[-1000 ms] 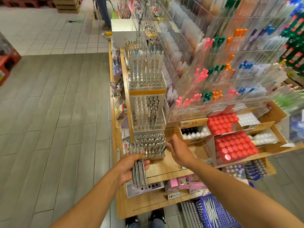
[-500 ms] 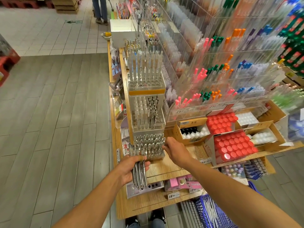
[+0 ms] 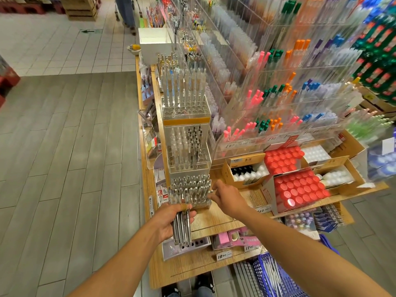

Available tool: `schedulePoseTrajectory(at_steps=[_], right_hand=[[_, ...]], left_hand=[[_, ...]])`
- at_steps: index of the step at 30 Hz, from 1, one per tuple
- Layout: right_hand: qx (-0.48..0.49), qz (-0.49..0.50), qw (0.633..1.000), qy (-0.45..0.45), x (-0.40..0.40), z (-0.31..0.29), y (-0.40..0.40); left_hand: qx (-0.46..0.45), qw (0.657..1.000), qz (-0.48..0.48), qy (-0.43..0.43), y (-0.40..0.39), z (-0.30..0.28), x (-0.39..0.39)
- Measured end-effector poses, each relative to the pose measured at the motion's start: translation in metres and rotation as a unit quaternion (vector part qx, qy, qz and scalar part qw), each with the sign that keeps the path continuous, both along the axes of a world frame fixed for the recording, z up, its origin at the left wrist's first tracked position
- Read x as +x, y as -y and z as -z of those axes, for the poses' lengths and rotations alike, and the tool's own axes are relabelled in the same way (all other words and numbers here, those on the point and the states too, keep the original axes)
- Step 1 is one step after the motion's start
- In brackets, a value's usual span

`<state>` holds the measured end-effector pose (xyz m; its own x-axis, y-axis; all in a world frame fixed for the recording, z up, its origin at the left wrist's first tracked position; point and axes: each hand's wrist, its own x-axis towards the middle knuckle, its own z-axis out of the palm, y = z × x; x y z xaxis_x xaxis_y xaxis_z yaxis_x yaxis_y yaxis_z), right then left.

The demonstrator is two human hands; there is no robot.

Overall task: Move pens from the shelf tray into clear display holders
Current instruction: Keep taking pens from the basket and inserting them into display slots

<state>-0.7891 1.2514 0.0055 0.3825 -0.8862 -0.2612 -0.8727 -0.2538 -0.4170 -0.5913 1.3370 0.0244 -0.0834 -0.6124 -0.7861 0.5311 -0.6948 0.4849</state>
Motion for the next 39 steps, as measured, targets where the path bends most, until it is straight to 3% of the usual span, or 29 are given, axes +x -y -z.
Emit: schedulePoseTrajectory(at_steps=[3, 7, 15, 19, 24, 27, 31, 35, 39], right_hand=[[0.061, 0.016, 0.998, -0.021, 0.0, 0.0, 0.002], [0.135, 0.042, 0.988, 0.066, 0.004, -0.005, 0.007], [0.286, 0.072, 0.915, 0.274, 0.022, -0.031, 0.0], [0.325, 0.081, 0.896, 0.291, 0.033, -0.036, 0.0], [0.392, 0.096, 0.838, 0.368, 0.031, -0.036, 0.0], [0.343, 0.127, 0.837, 0.407, 0.029, -0.038, 0.002], [0.163, 0.148, 0.887, 0.406, 0.023, -0.045, 0.01], [0.025, 0.081, 0.943, 0.322, 0.013, -0.046, 0.017], [-0.025, -0.007, 0.978, 0.207, 0.007, -0.036, 0.016]], left_hand=[[-0.006, 1.0, -0.008, -0.005, 0.002, -0.002, -0.003], [-0.018, 1.0, -0.008, -0.001, 0.003, -0.003, -0.006], [-0.019, 1.0, -0.008, -0.004, 0.004, -0.003, -0.007], [-0.025, 0.999, -0.005, -0.02, 0.005, -0.005, -0.008], [-0.031, 0.998, -0.009, -0.05, 0.005, -0.008, -0.005], [-0.017, 0.998, -0.019, -0.054, 0.003, -0.005, -0.002], [0.001, 0.999, -0.042, -0.026, 0.002, 0.003, 0.007], [0.002, 0.999, -0.04, -0.035, 0.001, 0.007, 0.015], [-0.001, 0.999, -0.037, -0.024, 0.002, 0.007, 0.015]])
